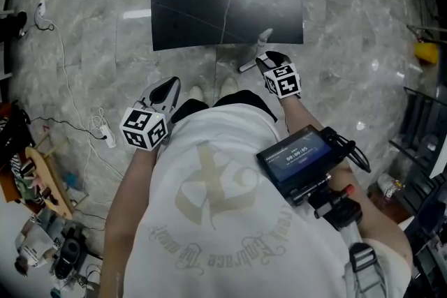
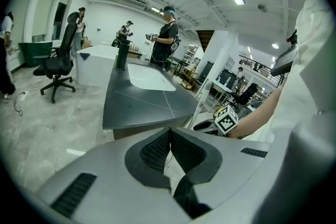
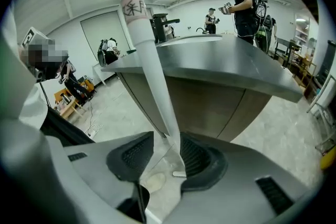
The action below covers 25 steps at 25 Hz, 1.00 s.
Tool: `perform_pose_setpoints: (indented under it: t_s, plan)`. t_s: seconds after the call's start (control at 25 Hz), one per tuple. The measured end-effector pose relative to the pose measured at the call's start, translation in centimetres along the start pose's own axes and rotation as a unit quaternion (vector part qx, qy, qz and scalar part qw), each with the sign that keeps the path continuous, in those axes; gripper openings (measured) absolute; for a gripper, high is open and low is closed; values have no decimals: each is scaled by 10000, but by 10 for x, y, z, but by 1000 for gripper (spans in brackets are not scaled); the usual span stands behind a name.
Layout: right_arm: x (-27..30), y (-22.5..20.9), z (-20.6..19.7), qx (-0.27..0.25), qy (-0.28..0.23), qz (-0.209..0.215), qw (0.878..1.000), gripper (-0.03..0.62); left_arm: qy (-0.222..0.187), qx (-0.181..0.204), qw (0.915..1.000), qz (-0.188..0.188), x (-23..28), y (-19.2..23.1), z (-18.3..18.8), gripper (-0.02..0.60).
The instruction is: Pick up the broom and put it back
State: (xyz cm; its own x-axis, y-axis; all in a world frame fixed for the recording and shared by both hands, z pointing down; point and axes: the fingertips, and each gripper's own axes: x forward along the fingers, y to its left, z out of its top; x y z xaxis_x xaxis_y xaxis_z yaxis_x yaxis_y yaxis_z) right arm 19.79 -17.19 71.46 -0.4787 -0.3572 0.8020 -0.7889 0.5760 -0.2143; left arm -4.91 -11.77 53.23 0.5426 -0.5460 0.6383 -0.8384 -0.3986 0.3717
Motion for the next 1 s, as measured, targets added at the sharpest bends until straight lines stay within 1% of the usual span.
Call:
perform_pose_setpoints:
  t_s: [0.16, 0.36, 0.56, 0.64, 0.72, 0.8, 1.0]
  plan:
    - [10, 1, -3, -204, 132, 29, 9997, 166, -104, -96, 9997, 201, -11, -1, -1, 12]
    - [19, -1, 2, 68, 76, 146, 9998, 173, -207, -243, 9983, 493, -27, -1, -6, 12]
    - [27, 1, 4, -56, 243, 205, 9995, 172, -262, -329, 9969, 670, -42, -4, -11, 12]
    - [26, -1, 0, -24, 321, 168, 9993, 166, -274, -349, 9965, 712, -46, -5, -11, 12]
    - [25, -5, -4, 63, 335, 106, 9994, 130, -267, -383, 9962, 736, -48, -5, -12, 13]
    - [24, -7, -4, 115, 281, 69, 9995, 127, -233, -431, 9961, 728, -49, -7, -16, 12]
    - [25, -8, -3, -100, 260, -30, 9996, 115, -97, -374, 9973, 621, -48, -13, -24, 12]
